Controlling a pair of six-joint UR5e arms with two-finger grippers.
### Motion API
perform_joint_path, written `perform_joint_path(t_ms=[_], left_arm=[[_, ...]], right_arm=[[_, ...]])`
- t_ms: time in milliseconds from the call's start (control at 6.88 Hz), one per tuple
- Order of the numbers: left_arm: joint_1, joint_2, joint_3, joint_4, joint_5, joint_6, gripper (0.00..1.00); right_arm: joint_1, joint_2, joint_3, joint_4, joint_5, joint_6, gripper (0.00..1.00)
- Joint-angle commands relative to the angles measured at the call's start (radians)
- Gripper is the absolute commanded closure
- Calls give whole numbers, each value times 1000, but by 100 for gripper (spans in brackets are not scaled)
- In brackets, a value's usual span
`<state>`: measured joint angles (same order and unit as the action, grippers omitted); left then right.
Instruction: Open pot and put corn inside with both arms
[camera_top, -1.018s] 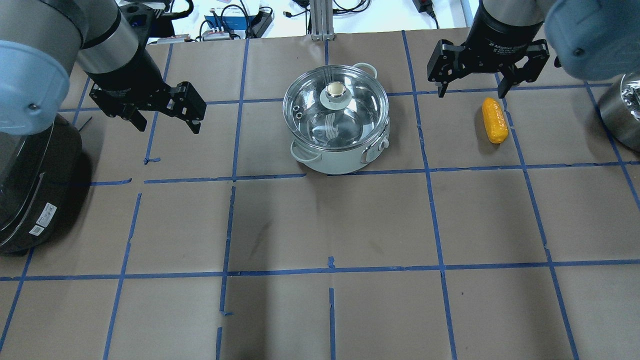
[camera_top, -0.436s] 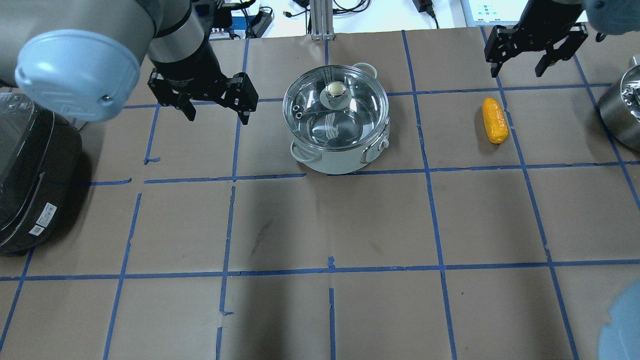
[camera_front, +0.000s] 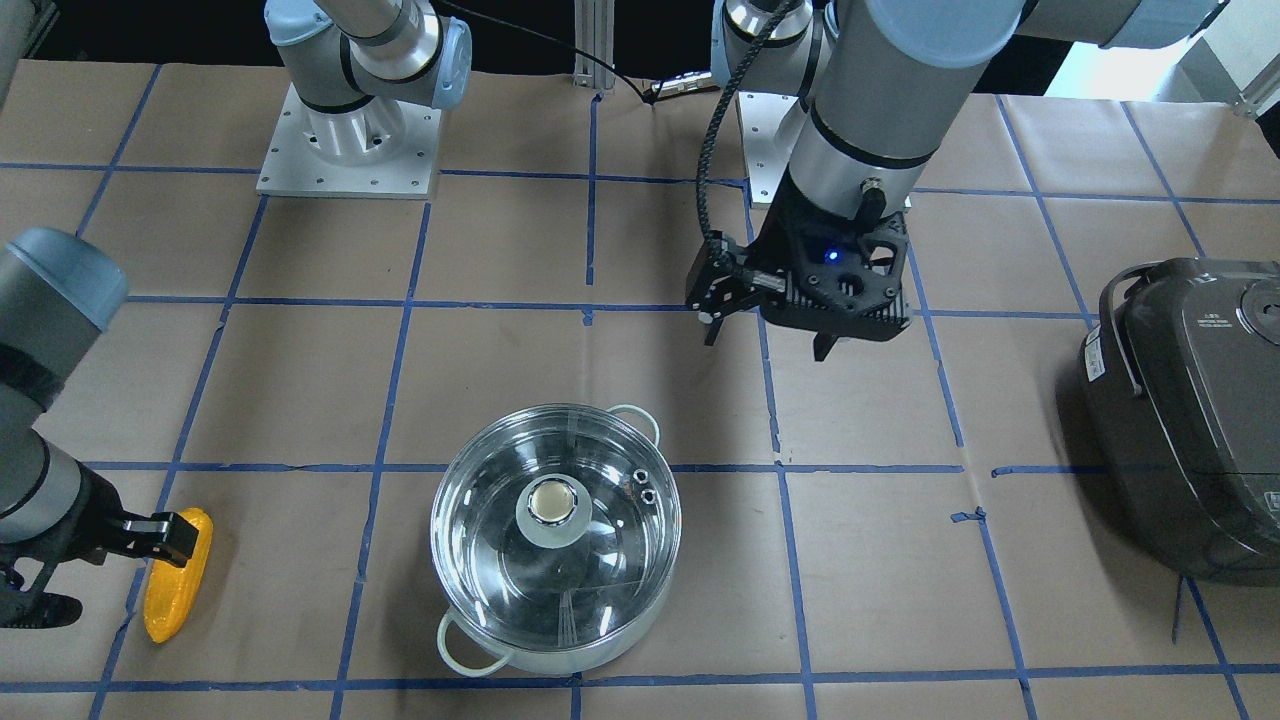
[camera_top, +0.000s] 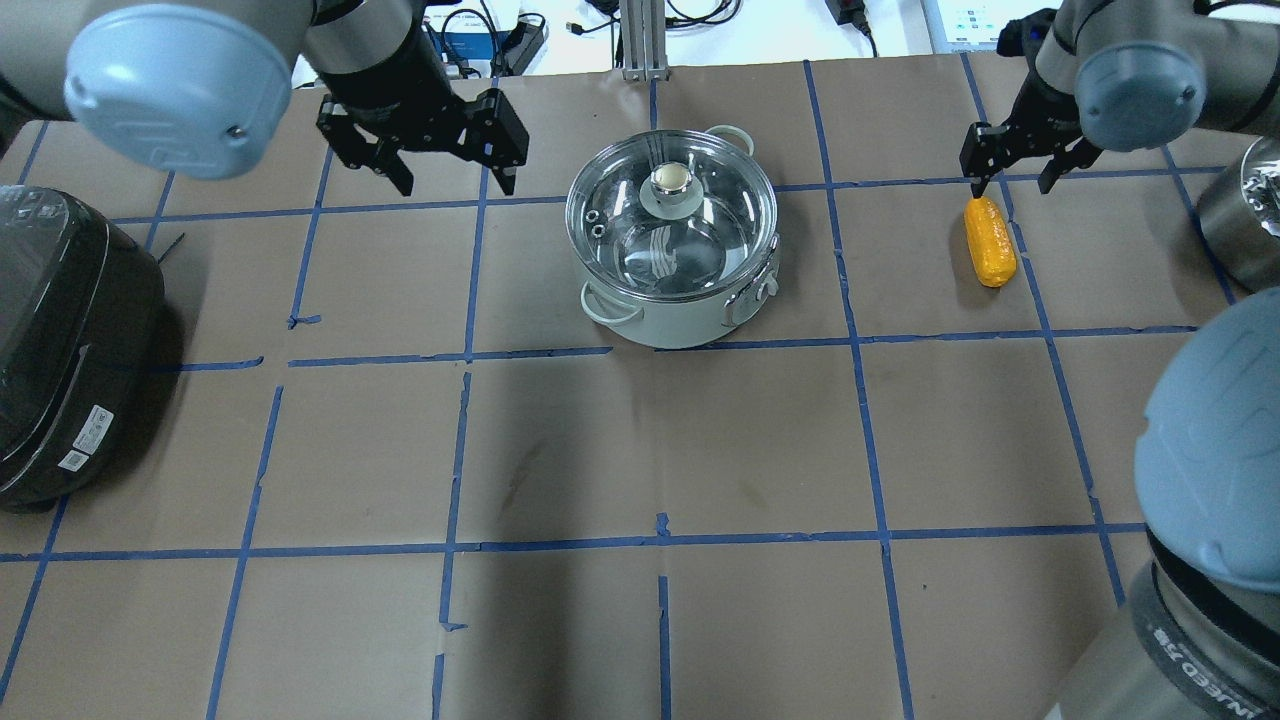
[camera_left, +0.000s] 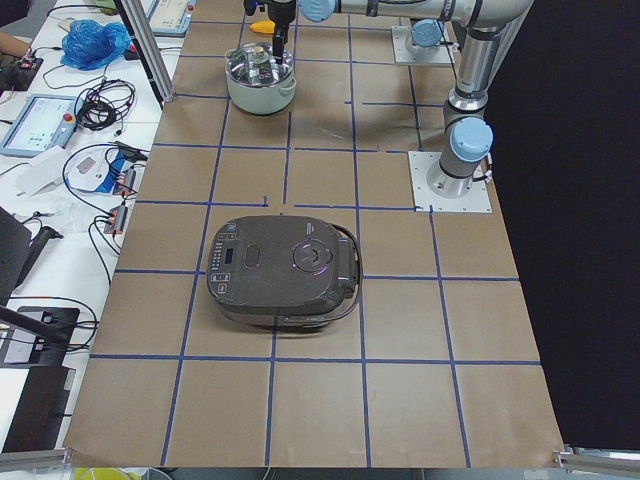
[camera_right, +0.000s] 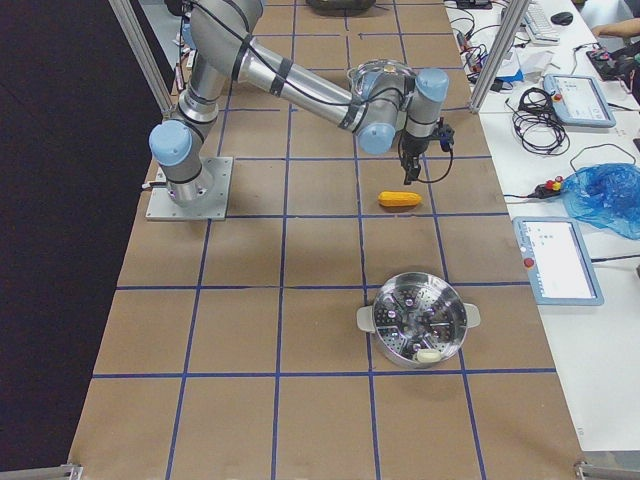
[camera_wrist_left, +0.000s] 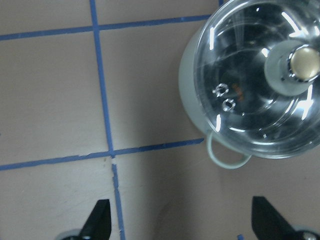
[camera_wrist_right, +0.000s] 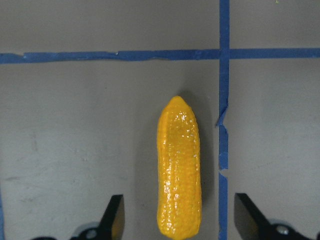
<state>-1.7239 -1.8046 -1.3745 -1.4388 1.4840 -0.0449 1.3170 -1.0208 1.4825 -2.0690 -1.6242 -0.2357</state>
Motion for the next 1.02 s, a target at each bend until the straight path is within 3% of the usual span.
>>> perform_joint_path(t_ms=[0, 145, 291, 436, 873], left_arm=[[-121, -227, 165, 97, -11, -123, 0], [-144, -269, 179, 115, -11, -159, 0], [-164, -286, 180, 123, -13, -199, 0], [-169, -312, 177, 161, -16, -202, 0], [-192, -357, 180, 224, -18, -240, 0]], right_arm=[[-24, 65, 64, -108, 7, -11, 22], [-24, 73, 76, -106, 7, -10, 27], [-24, 73, 70, -100, 7, -8, 62], [-24, 73, 67, -92, 7, -10, 83], [-15, 26, 29, -53, 9, -7, 88]])
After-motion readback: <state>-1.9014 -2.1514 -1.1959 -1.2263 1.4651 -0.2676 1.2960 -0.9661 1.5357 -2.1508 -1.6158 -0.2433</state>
